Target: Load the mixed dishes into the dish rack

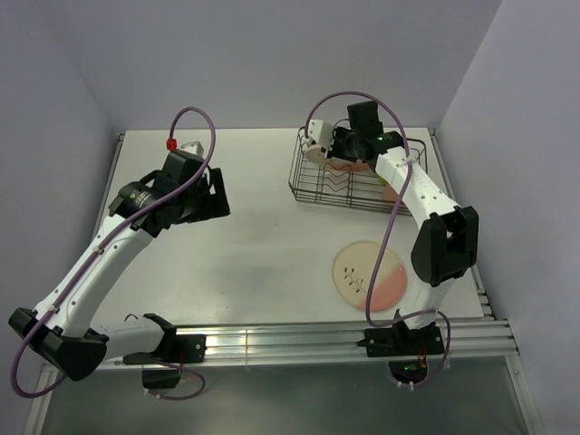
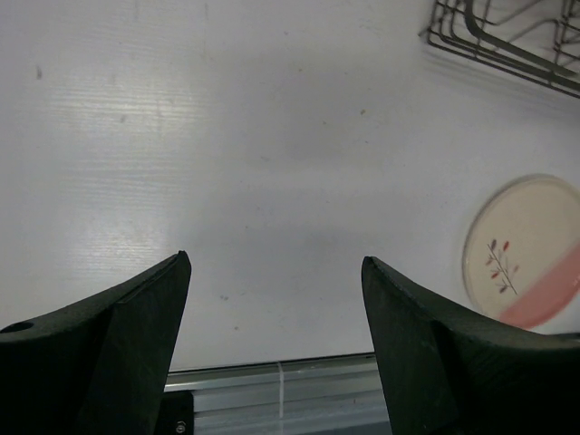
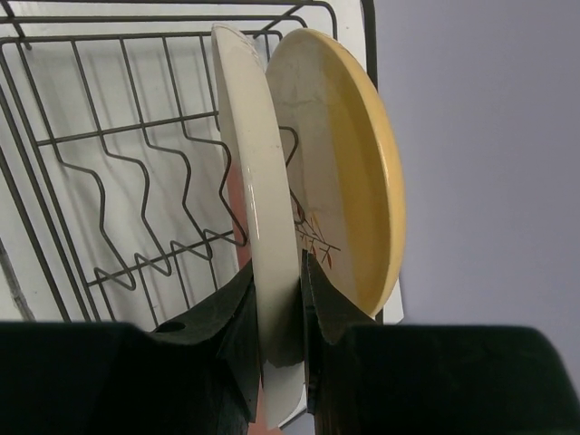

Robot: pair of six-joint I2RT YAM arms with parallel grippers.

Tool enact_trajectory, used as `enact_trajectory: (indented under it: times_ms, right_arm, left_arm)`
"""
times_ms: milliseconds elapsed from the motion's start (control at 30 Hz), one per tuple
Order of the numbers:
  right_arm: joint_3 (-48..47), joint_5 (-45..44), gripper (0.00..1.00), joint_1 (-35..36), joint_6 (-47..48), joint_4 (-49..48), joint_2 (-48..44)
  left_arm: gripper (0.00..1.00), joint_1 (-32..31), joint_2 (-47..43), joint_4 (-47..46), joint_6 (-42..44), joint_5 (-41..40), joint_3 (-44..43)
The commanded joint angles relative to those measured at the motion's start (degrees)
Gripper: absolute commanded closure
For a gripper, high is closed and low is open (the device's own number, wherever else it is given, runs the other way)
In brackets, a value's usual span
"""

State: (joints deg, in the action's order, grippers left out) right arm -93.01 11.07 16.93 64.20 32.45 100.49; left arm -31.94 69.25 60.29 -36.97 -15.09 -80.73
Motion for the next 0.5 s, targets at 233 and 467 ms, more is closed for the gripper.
enact_trajectory:
  times_ms: [233,467]
  right_arm:
    - [-1.3,3.8,0.51,-1.1,-6.8,-9.2,3.1]
    - [-0.9,5.4,0.33,-1.7,-10.0,-11.5,3.2]
  left_arm:
    - [0.18,0.2,0.7,-9.2,3.9,22.0,3.9]
    - [0.18,0.2,1.4,-9.9,4.2,24.5,5.6]
